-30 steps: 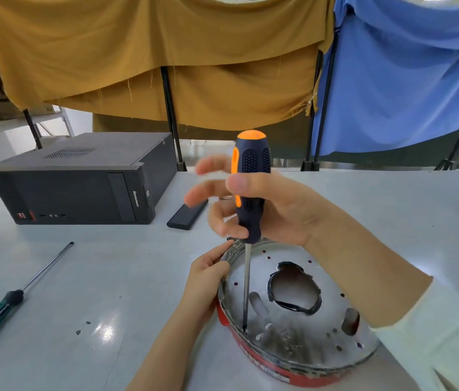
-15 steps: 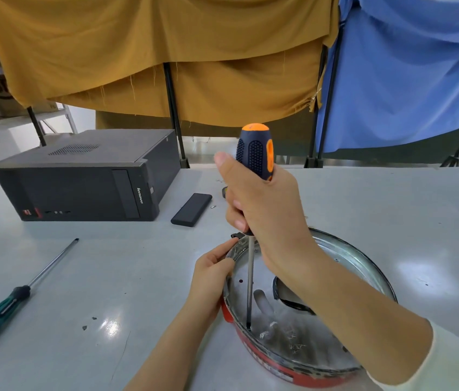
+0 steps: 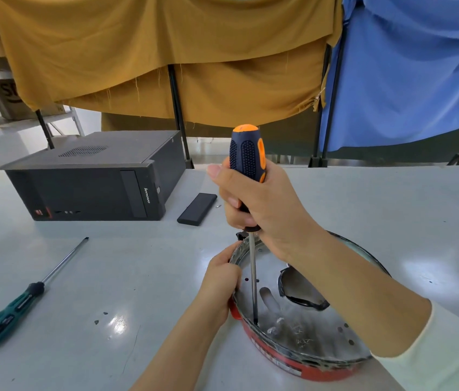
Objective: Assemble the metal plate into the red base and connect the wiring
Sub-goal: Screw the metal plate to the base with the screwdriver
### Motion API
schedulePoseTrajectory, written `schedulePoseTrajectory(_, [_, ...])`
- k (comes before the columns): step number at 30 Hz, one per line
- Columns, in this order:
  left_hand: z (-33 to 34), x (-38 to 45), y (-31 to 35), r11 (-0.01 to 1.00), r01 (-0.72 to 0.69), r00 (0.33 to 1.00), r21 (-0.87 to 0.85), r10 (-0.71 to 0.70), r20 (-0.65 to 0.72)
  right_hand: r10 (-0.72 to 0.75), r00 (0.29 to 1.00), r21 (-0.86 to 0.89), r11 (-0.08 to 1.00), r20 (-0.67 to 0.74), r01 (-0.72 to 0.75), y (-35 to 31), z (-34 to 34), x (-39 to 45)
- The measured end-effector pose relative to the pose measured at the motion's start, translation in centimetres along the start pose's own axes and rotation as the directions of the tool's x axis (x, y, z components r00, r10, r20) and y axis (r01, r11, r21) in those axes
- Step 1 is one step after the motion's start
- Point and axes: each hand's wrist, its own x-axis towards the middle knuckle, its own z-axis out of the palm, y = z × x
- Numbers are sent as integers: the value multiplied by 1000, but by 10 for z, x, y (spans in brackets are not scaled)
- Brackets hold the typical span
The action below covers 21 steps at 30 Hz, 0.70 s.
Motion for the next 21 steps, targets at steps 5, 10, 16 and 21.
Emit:
schedulePoseTrajectory(5, [3, -1, 1, 999, -24, 999, 31, 25, -48, 15, 998, 114, 993, 59, -22, -2, 0, -2])
schedulePoseTrajectory(10, [7, -5, 3, 999, -29, 997, 23, 31, -76, -34, 996, 99, 994, -88, 42, -10, 4, 5])
schedulePoseTrajectory(16, [0, -4, 7, 999, 0, 998, 38, 2, -66, -88, 982, -126, 990, -165, 68, -28, -18, 16])
schedulePoseTrajectory(21, [-27, -1, 16, 997, -8, 1000, 80, 10, -27, -56, 947, -566, 812, -315, -140, -25, -57, -1])
